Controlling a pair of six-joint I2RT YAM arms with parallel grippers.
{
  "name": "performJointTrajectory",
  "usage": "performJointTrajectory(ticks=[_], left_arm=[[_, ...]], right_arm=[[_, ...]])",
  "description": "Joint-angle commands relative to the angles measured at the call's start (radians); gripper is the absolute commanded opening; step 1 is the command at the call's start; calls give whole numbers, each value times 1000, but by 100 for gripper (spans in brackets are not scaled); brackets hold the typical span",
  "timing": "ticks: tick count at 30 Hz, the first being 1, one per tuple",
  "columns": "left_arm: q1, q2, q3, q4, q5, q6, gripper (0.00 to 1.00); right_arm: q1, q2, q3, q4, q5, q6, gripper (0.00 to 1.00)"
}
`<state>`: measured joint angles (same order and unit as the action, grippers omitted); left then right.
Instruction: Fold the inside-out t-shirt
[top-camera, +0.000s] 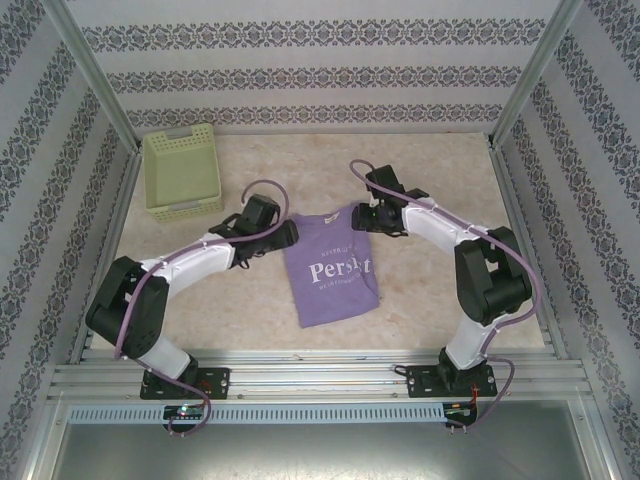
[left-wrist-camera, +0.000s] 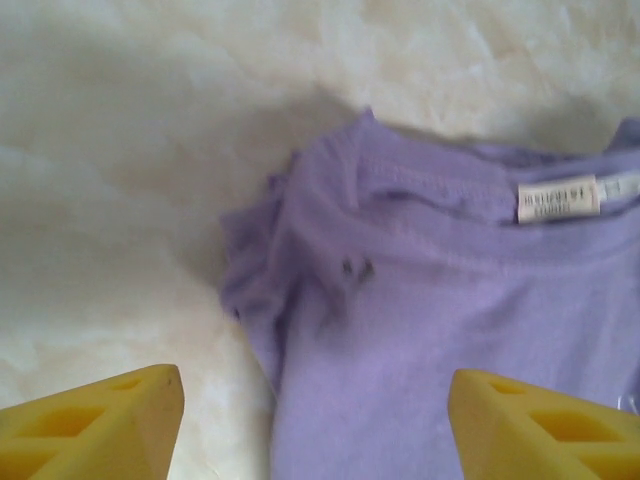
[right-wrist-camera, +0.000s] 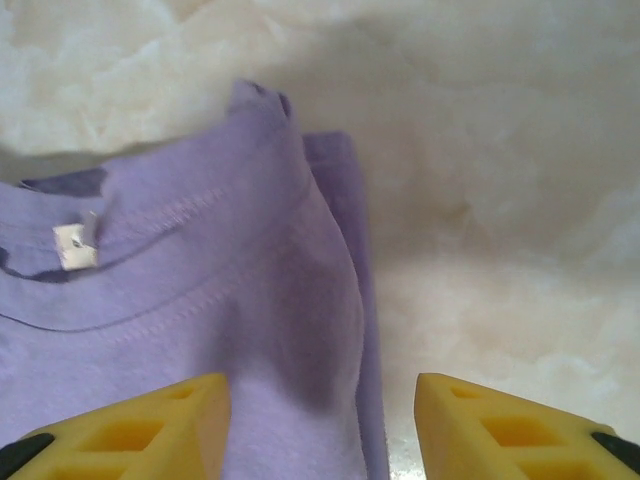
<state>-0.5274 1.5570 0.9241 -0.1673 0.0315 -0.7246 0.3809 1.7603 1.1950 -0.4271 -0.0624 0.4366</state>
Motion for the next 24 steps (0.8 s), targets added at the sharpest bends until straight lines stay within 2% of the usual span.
performJointTrajectory(ticks=[1, 6, 8, 13, 15, 19, 22, 24], left_arm=[[-108, -27, -44, -14, -32, -67, 67], [-260, 25, -73, 52, -28, -94, 65], [-269, 60, -91, 63, -19, -109, 64], [-265, 59, -158, 37, -85, -106, 64], [-252, 47, -184, 30, -99, -93, 65], [-220, 20, -246, 56, -96, -69, 65], [-201, 3, -256, 49, -106, -45, 65], [-177, -5, -262, 50, -102, -30, 65]], right_arm=[[-13, -5, -47, 35, -49, 46, 48], [-12, 12, -75, 75, -90, 62, 39], [-11, 22, -67, 72, -90, 62, 32], [-16, 33, -28, 22, -8, 27, 5], [-19, 32, 1, -5, 35, 0, 0], [-17, 17, 40, -27, 43, -34, 1], [-10, -16, 20, -32, 34, -32, 31], [-9, -62, -41, -23, 13, -17, 40]])
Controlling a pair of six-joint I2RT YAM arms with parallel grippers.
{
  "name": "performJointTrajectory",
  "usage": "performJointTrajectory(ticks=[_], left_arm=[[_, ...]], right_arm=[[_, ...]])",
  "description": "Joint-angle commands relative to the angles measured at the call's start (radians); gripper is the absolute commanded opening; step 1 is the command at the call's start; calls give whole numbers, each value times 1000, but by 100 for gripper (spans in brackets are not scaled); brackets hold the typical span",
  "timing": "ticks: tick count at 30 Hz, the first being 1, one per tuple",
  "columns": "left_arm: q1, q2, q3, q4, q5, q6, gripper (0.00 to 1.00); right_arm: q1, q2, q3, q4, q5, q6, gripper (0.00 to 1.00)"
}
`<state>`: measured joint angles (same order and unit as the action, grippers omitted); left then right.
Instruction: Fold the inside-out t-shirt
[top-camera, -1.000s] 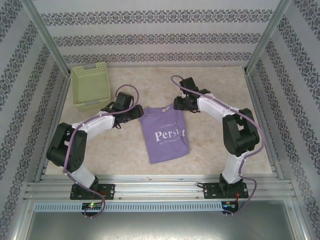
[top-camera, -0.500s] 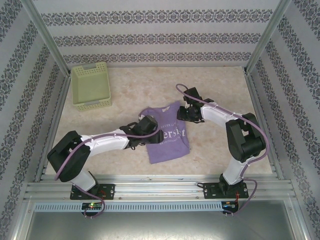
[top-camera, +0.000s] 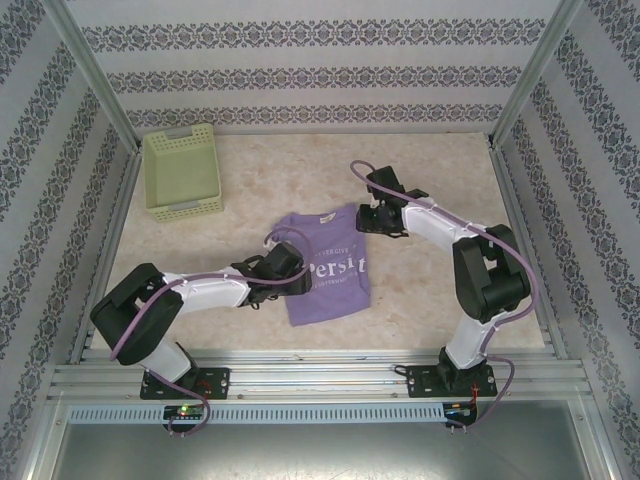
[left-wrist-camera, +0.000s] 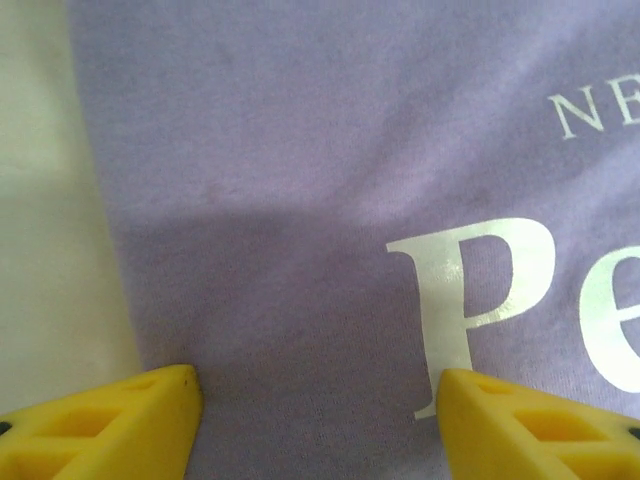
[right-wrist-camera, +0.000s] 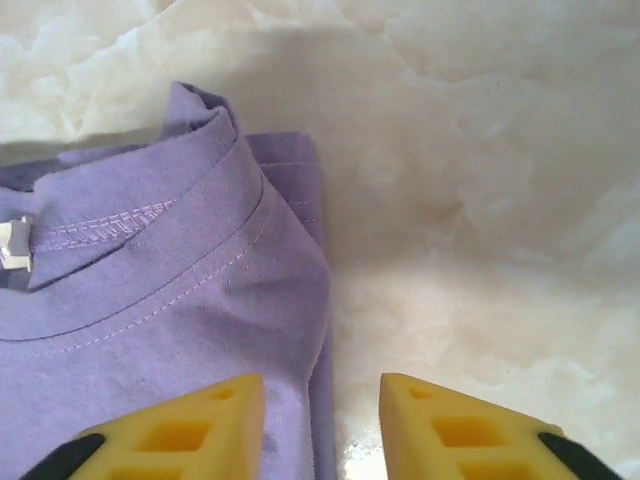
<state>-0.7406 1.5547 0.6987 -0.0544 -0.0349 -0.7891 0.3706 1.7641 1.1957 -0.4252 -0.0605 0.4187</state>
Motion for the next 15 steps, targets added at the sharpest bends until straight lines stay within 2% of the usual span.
performJointTrajectory(ticks=[1, 6, 10, 15], left_arm=[[52, -5, -39, -57, -26, 49, 65], [123, -13, -36, -80, -21, 121, 65], [165, -14, -30, -83, -5, 155, 65], [167, -9, -16, -92, 0, 159, 65]], right_arm=[[2, -97, -86, -15, -13, 13, 41], [41, -277, -349, 101, -172, 102, 39], [129, -394, -530, 219, -202, 216, 36], [267, -442, -602, 325, -181, 327, 36]])
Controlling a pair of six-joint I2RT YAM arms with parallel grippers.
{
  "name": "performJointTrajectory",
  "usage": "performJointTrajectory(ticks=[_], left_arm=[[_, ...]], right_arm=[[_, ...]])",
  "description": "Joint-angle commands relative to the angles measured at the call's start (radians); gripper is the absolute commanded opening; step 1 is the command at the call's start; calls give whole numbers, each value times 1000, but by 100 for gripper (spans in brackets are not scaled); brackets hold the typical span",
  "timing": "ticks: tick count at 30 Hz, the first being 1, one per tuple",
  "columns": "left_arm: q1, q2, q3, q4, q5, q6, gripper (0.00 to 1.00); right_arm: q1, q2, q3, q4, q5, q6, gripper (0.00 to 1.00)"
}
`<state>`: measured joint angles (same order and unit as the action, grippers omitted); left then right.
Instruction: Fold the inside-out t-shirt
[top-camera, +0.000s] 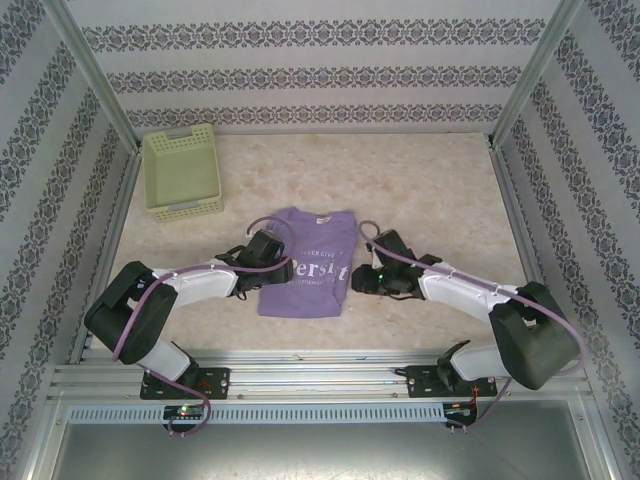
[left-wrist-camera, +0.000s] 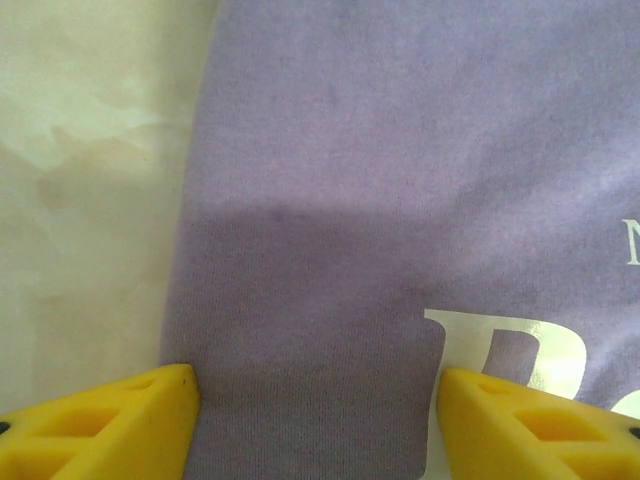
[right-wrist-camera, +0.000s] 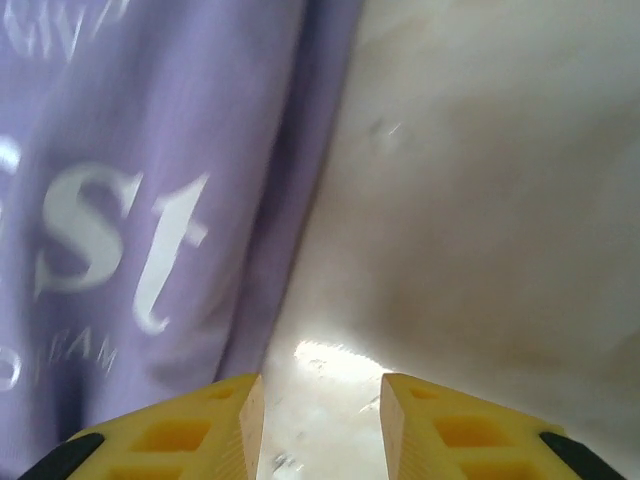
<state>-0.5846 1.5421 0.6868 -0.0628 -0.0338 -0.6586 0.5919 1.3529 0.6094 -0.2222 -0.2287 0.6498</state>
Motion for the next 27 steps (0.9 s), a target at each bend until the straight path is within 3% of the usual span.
performJointTrajectory(ticks=[1, 18, 23, 27], left_arm=[[11, 0, -6, -84, -1, 26, 66], [11, -11, -15, -95, -19, 13, 66], [11, -8, -17, -94, -21, 10, 66], [10, -1, -15, -92, -19, 8, 66]], right_arm=[[65, -37, -21, 130, -2, 110, 36], [177, 32, -38, 175, 30, 184, 29], [198, 11, -63, 123, 76, 212, 41], [210, -22, -90, 118, 83, 231, 41]])
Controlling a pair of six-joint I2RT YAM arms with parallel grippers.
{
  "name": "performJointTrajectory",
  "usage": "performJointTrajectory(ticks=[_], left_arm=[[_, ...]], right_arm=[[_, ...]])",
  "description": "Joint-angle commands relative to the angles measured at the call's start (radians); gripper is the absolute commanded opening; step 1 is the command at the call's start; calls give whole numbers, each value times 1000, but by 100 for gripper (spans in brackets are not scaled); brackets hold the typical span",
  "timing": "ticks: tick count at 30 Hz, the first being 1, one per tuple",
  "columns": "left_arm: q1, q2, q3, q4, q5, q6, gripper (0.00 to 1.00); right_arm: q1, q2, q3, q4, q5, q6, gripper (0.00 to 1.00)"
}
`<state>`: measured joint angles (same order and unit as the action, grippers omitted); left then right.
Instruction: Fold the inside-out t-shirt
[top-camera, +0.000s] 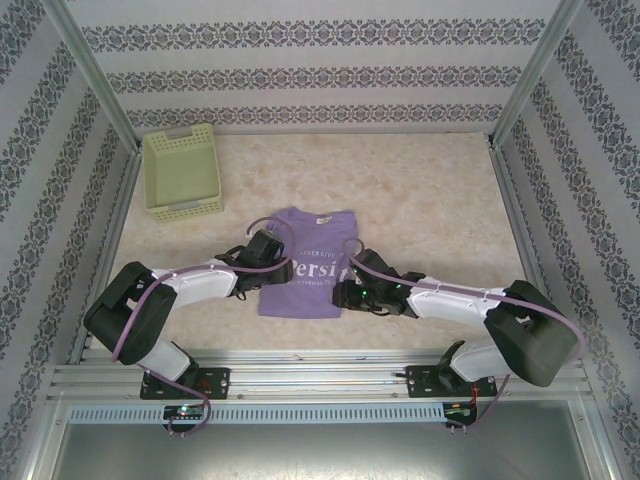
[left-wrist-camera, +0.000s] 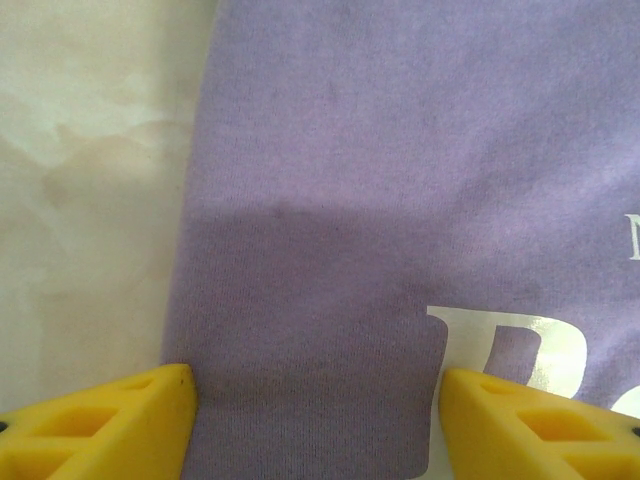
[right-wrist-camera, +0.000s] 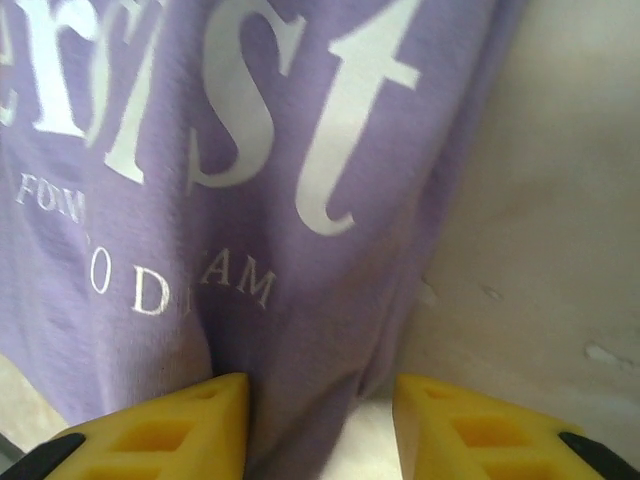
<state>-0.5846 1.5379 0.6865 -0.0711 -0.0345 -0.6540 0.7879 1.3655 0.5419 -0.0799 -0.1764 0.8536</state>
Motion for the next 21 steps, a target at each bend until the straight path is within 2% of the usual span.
performJointTrajectory(ticks=[1, 10, 15, 21], left_arm=[[11, 4, -13, -83, -19, 4, 66], [11, 12, -15, -79, -19, 1, 66], [11, 9, -20, -88, -38, 8, 66], [11, 16, -22, -98, -88, 27, 67]], right_arm=[[21, -38, -25, -19, 29, 34, 39], [56, -14, -3, -24, 50, 42, 18], [57, -49, 11, -110, 103, 21, 1], [60, -202, 25, -319, 234, -9, 0]])
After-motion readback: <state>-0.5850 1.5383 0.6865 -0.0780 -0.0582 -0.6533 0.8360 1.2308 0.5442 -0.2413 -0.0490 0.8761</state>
